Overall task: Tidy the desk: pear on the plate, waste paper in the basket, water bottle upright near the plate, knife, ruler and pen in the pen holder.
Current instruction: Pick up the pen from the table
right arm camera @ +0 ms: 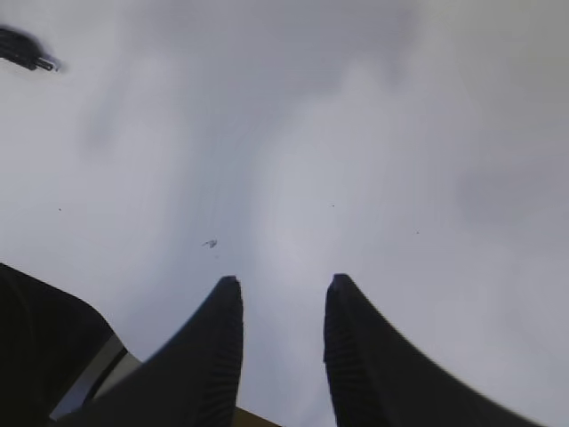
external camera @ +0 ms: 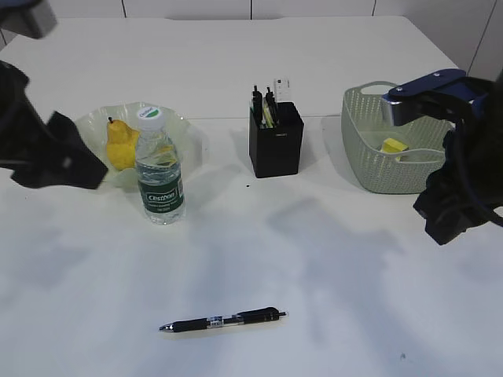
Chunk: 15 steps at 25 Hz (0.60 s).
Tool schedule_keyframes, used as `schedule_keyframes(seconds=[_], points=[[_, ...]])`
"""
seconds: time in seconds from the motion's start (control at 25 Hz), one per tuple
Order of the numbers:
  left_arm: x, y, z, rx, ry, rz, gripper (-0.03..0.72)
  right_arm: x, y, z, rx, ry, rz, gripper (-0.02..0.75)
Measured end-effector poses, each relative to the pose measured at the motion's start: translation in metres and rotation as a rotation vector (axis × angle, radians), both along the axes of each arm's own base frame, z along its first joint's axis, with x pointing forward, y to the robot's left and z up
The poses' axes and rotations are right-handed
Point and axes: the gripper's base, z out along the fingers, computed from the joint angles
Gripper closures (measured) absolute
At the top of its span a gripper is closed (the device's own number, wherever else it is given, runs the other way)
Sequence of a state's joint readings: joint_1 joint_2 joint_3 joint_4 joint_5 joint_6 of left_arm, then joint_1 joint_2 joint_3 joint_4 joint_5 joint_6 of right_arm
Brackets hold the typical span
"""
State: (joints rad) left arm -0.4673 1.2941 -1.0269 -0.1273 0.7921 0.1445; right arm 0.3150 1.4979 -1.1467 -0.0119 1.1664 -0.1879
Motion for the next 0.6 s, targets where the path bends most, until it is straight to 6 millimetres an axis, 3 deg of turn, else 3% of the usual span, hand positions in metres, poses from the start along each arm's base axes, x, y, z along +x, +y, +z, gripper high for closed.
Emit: schedule_keyframes(seconds=[0.2, 0.6], points=[[0.002, -0.039, -0.025, 0.071, 0.043, -0.138, 0.241, -0.008, -0.002, 0.014, 0.015, -0.047, 0.0, 0.499], [0.04, -0.102, -0.047, 0.309, 0.134, -0.506, 0.241, -0.01, -0.003, 0.018, 0.021, -0.061, -0.003, 0.499]])
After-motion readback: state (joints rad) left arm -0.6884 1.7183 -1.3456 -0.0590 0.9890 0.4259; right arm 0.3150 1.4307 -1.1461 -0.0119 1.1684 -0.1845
